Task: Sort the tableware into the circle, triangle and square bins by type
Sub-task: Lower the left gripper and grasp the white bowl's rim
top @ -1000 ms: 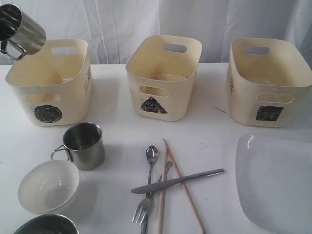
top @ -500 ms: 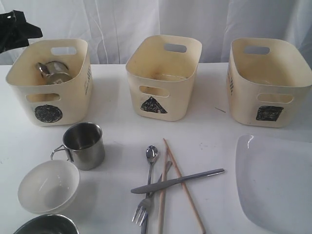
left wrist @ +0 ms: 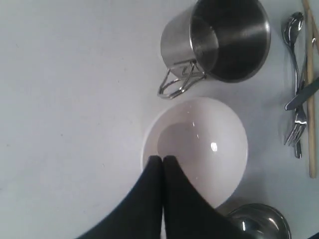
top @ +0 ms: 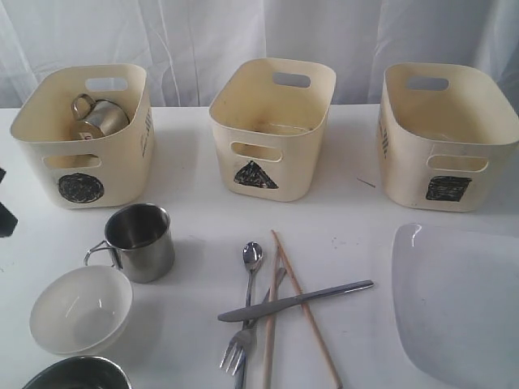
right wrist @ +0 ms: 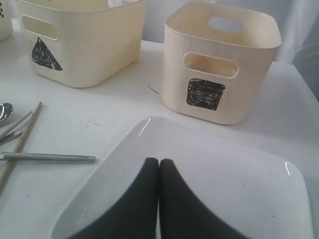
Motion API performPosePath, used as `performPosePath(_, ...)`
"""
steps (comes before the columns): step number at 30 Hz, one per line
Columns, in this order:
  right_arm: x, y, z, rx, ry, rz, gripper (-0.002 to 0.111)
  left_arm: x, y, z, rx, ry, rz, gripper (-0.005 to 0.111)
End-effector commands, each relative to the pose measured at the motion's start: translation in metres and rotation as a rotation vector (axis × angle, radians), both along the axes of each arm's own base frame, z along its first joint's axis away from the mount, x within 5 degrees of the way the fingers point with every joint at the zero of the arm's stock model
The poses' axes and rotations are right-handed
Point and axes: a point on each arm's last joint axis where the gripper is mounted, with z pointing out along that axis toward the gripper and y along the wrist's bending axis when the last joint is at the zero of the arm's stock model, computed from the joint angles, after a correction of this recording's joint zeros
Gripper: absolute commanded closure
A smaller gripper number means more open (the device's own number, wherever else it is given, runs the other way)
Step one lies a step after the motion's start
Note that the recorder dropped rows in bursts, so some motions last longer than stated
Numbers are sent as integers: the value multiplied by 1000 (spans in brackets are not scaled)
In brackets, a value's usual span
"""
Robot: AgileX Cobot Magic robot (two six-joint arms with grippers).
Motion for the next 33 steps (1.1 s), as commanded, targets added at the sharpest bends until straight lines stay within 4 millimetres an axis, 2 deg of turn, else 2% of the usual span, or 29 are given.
performPosePath(1, 0, 0, 0, 3, -7, -7, 108, -14, -5, -18, -45, 41, 14, 101)
performPosePath(3, 0, 0, 0, 3, -7, -7, 108, -17, -6, -23, -57, 44, -3, 90)
performPosePath(7, 0, 0, 0, 3, -7, -7, 108, -17, -9, -28, -87, 4, -10, 59)
performPosePath(9, 0, 0, 0, 3, -7, -7, 108, -16, -10, -32, -100, -25, -9, 49)
performPosePath(11, 0, 0, 0, 3, -7, -7, 108, -14, -11, -38, -117, -44, -21, 46)
performPosePath(18, 0, 0, 0, 3, -7, -7, 108, -12, -11, -77, -104, -39, -50, 46)
performPosePath(27, 0, 0, 0, 3, -7, -7, 108, -9, -11, -105, -108, 28, -130, 51)
performPosePath(30, 0, 0, 0, 3, -7, -7, 108, -7, -10, -113, -115, 61, -130, 59)
performPosePath(33, 0, 0, 0, 3, -7, -7, 108, -7, -11, -117, -121, 81, -132, 77)
